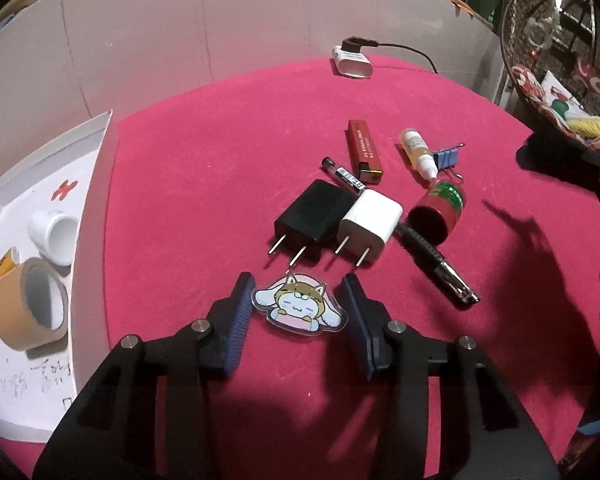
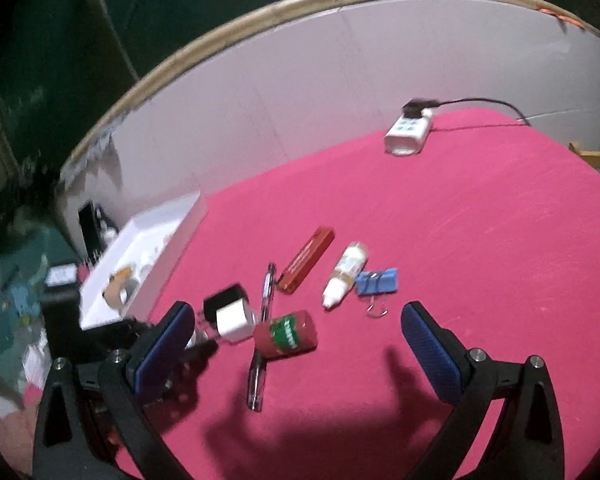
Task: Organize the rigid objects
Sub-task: 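Grasp the cartoon sticker with the left gripper while the right gripper grasps the red-green tin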
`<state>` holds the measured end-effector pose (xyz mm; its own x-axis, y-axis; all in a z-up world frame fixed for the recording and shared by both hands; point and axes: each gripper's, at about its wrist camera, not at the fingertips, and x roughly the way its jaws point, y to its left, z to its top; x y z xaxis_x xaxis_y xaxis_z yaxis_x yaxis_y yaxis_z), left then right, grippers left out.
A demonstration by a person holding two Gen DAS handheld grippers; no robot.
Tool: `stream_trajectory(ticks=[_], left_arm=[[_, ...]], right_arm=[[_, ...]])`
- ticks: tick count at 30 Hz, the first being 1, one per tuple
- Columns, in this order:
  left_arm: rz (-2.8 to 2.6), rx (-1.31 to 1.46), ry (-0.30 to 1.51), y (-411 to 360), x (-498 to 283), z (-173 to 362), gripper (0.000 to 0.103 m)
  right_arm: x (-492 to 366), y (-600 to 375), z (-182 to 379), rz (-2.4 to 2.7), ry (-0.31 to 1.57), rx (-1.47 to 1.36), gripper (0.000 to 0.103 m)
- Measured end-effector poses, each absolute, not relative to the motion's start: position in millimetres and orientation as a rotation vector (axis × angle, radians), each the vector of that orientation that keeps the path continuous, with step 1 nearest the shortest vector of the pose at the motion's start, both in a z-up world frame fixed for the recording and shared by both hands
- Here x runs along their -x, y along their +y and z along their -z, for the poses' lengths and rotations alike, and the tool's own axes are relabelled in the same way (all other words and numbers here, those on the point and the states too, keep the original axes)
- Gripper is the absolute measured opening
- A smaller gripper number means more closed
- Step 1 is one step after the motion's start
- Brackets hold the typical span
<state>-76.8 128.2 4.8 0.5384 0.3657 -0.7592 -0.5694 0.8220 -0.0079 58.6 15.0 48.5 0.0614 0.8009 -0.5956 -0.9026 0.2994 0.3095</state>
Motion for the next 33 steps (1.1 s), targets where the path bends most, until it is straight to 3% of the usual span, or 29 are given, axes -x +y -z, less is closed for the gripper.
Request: stream_trajectory(ticks=[7, 8, 11, 14, 16, 33], left_arm=[[-0.589, 0.256, 0.822, 123.4, 81.2, -5.3, 0.044], [-0.59, 0.254, 0.821, 122.9, 81.0, -5.4, 0.044], [-0.595, 0.255, 0.814, 123.9, 81.8, -5.9, 0.044], [-0.599, 0.266, 0.811, 125.8, 82.1, -5.3, 0.044], [-0.599, 0.267, 0.811, 125.9, 81.8, -5.2, 0.044], [-0.613, 0.263, 0.707, 117.0, 100.4, -26.0, 0.044]], right_arm=[[-26.7, 44.3, -31.4, -1.284, 0.711, 0.384, 0.1], [-25.5, 46.2, -30.1, -1.284, 0.707, 0.395, 0.096], [-28.0, 53.0, -24.3, -1.285, 0.741, 0.402, 0.067], [-32.2, 56.4, -17.7, -1.273, 0.766, 0.412, 0.06], [-32.6, 58.5, -14.3, -1.281, 0.786, 0.422, 0.046], [-35.0, 28.4, -50.4, -1.271, 0.715, 0.27, 0.042]])
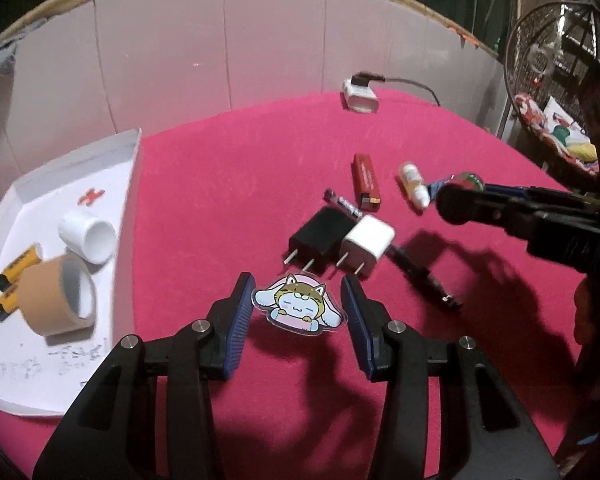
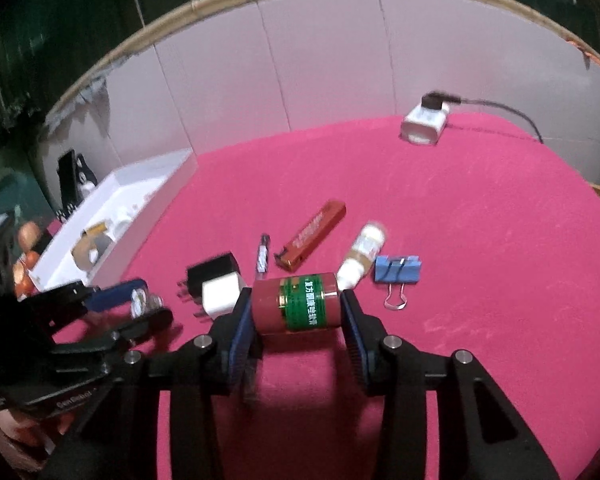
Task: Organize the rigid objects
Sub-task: 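Grasp the cartoon sticker with the left gripper while the right gripper grasps the red-green tin, then carry the cartoon sticker and red-green tin over the white tray with both grippers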
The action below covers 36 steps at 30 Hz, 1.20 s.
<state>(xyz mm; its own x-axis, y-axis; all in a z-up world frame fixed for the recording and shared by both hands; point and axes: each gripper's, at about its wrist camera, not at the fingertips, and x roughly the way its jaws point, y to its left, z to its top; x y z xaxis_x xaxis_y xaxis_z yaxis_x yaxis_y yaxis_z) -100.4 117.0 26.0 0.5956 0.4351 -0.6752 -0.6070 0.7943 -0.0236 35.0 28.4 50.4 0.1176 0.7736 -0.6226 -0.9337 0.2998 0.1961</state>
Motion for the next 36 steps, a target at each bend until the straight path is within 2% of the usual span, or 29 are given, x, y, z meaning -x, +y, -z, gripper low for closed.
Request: stream_trajectory(ticks=[12, 36], left_arm=[[-0.713, 0.252, 0.546, 119.6, 141.2, -80.7, 0.044], [-0.859, 0.335, 0.373, 141.7, 225.8, -110.5, 0.044]], right_arm=[[-15.8, 18.8, -85.7, -1.34, 0.633, 0.218, 0.042], [37.5, 53.4, -117.1, -1.463, 0.535, 0.283, 0.042]])
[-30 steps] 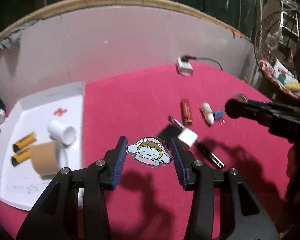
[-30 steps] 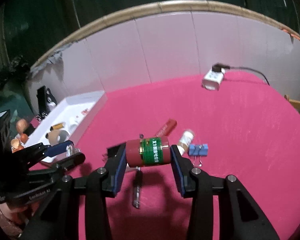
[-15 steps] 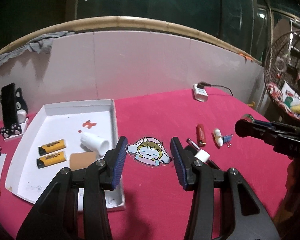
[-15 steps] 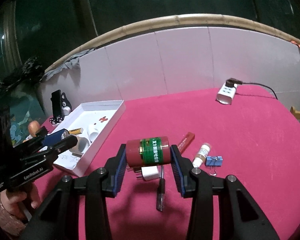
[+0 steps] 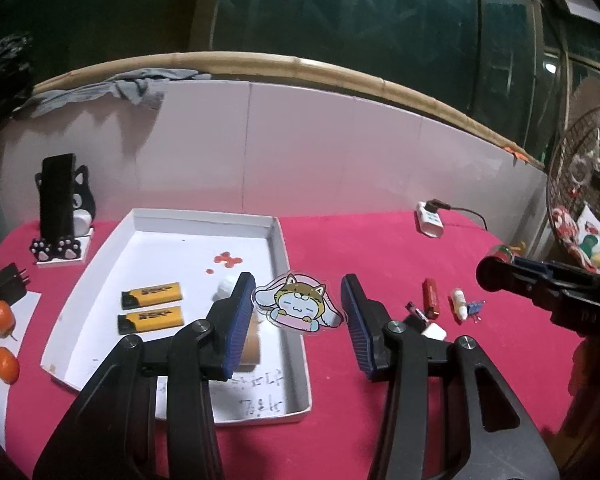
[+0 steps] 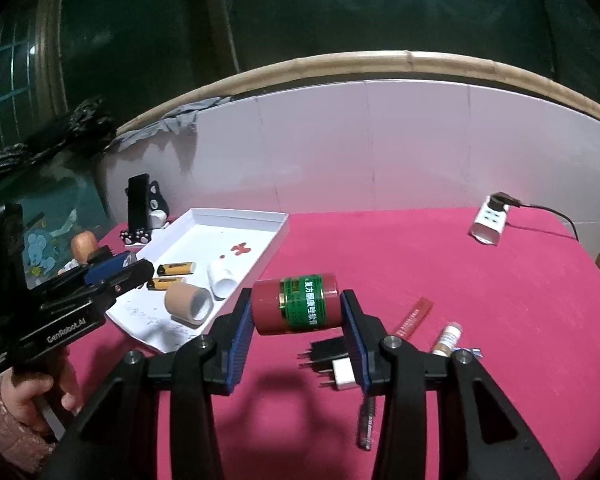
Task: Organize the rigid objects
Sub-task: 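Carry the cartoon sticker and red-green tin over the white tray with both grippers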
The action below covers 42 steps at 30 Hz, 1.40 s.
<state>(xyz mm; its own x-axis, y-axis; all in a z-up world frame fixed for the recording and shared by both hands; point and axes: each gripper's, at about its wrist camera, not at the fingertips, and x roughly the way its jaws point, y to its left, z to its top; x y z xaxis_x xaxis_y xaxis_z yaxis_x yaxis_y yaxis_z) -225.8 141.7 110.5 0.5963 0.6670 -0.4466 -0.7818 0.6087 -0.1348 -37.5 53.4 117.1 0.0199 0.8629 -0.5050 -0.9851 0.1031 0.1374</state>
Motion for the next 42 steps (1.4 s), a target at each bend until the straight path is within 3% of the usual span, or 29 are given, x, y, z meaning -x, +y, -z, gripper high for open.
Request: stream_trajectory(ticks=[29, 42], left_arm=[[-0.989, 0.471, 0.303, 180.3, 307.7, -89.6, 0.044], [-1.12, 0.438, 0.308, 245.4, 340.4, -115.3, 0.044]], right_arm=[[103.5, 126.0, -132.2, -1.585, 0.505, 0.41, 0.042], [113.8, 172.3, -134.0, -1.59, 0.556, 0.424, 0.042]])
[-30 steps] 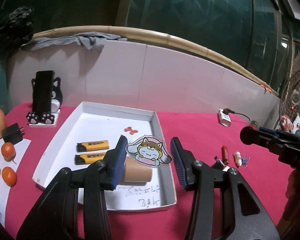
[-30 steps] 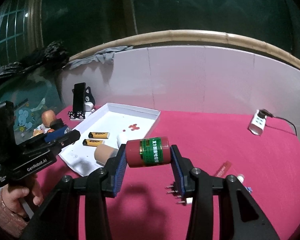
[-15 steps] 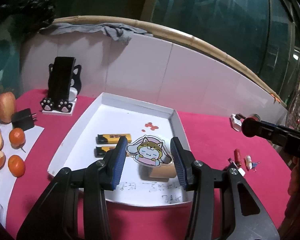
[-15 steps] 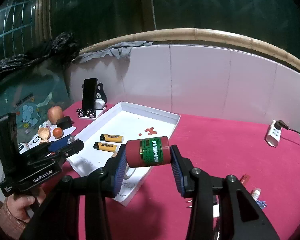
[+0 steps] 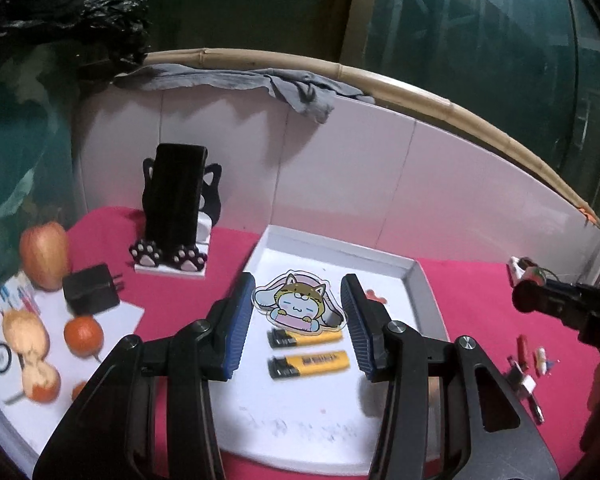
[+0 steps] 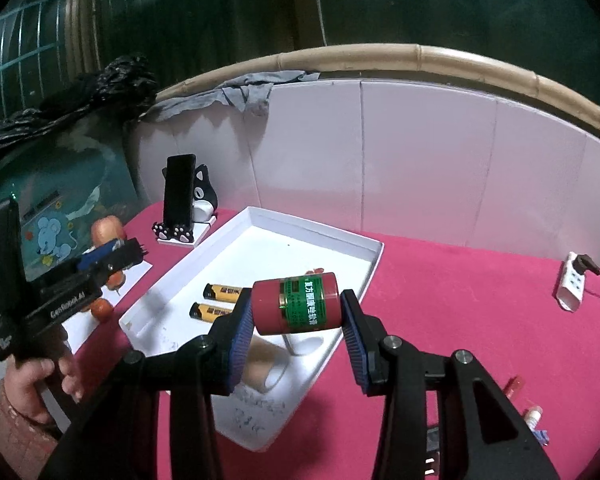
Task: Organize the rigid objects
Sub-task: 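Carry the cartoon sticker and red-green tin over the white tray with both grippers, then open both grippers to drop the sticker and tin into the tray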
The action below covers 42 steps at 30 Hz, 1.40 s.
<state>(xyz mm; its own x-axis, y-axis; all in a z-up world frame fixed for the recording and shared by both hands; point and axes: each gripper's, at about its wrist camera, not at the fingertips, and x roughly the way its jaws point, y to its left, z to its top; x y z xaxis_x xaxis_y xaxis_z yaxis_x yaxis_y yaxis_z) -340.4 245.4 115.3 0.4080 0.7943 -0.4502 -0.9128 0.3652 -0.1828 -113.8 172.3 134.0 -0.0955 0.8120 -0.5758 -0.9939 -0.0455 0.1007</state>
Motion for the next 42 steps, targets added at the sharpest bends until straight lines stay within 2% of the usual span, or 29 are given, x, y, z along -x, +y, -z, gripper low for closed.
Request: stream_trajectory(ticks=[9, 24, 32, 37, 38, 39, 40, 41, 42], left_arm=[[-1.114, 0.445, 0.411, 293.3, 309.3, -109.6, 0.044], [-1.099, 0.543, 0.546, 330.3, 271.5, -59.2, 0.044], [-1.103, 0.547, 0.56, 333.6, 266.8, -60.4, 0.044], [-1.097, 0.563, 0.554, 335.0, 266.8, -60.4, 0.044], [-1.093, 0.568, 0.551, 335.1, 267.6, -60.7, 0.044], [-1.089, 0.574, 0.547, 335.2, 268.7, -60.8, 0.045], [-1.085, 0.582, 0.538, 334.4, 270.3, -62.1, 0.049], [-1.082, 0.589, 0.533, 333.3, 271.4, -63.1, 0.066], [-1.081, 0.594, 0.528, 331.9, 272.5, -64.7, 0.079]], right_arm=[[111.1, 220.8, -114.0, -1.544, 0.629, 0.428, 0.042], [120.2, 278.9, -52.3, -1.485, 0.702, 0.524, 0.042], [124.4, 280.3, -43.7, -1.475, 0.686, 0.552, 0.042], [135.8, 275.4, -48.4, -1.475, 0.594, 0.576, 0.043], [137.5, 274.1, -49.9, -1.476, 0.579, 0.577, 0.045], [139.5, 272.0, -51.9, -1.476, 0.563, 0.578, 0.056], [140.8, 270.7, -52.8, -1.477, 0.553, 0.578, 0.066], [142.2, 268.5, -54.2, -1.479, 0.539, 0.576, 0.089], [143.8, 265.1, -56.0, -1.483, 0.516, 0.57, 0.097]])
